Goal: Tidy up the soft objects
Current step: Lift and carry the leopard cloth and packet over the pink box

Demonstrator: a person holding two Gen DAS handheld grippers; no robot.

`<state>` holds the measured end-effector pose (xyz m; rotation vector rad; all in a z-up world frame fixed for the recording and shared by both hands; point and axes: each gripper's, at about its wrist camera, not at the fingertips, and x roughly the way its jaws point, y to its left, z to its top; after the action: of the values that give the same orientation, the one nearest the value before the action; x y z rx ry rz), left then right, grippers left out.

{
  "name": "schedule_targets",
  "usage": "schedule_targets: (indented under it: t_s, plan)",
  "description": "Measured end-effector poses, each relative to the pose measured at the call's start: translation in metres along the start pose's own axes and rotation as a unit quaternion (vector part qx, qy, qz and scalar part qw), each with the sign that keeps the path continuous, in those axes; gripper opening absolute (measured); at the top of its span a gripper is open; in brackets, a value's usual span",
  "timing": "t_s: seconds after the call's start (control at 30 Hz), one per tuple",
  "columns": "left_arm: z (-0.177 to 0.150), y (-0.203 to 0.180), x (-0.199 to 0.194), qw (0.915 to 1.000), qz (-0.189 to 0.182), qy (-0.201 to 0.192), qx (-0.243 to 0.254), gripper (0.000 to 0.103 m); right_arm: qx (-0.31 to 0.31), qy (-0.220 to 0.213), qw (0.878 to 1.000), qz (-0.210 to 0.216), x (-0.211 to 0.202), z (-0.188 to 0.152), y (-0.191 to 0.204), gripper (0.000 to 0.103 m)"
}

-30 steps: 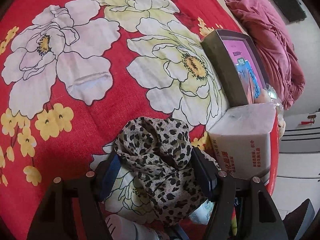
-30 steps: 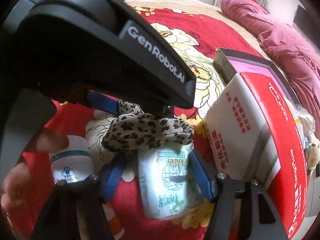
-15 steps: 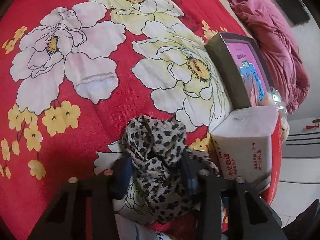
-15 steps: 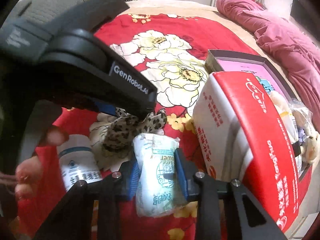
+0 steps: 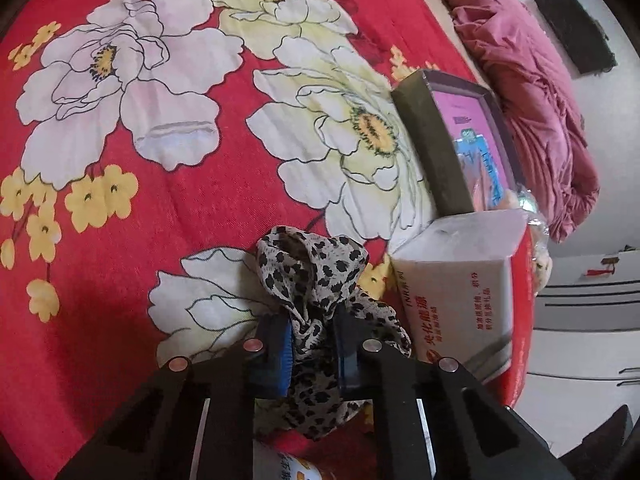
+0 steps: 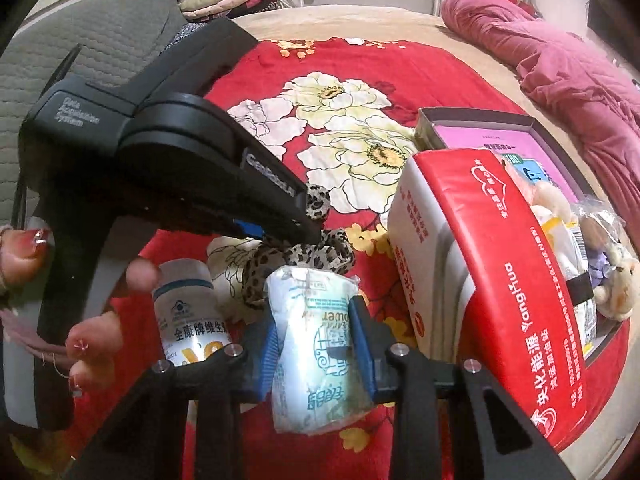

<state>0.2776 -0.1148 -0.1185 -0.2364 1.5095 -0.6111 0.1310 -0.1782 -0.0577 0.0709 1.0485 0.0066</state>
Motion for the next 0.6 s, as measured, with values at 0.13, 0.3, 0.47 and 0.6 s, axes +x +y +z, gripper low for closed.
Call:
schedule_targets:
  t_s: [0.13,0.3,0.47,0.6]
  plan:
    - [-0.013,-0.001,-0.016,0.9997,-0.010,-0.022,0.006,0.016,-0.002,-0.006,1.000,0.006,-0.003,0.002,0.000,0.034]
    - [-0.025,0.001,-0.039,0.9988,0.001,-0.049,0.004,0.016,-0.005,-0.009,1.000,0.014,-0.010,0.003,0.003,0.034]
    - [-0.037,0.009,-0.065,0.9962,0.027,-0.082,-0.008,0.016,-0.008,-0.014,1.000,0.019,-0.020,0.004,0.006,0.034]
    - [-0.050,0.010,-0.092,0.9932,0.034,-0.111,-0.008,0.016,-0.010,-0.023,0.999,0.027,-0.031,0.006,0.009,0.034]
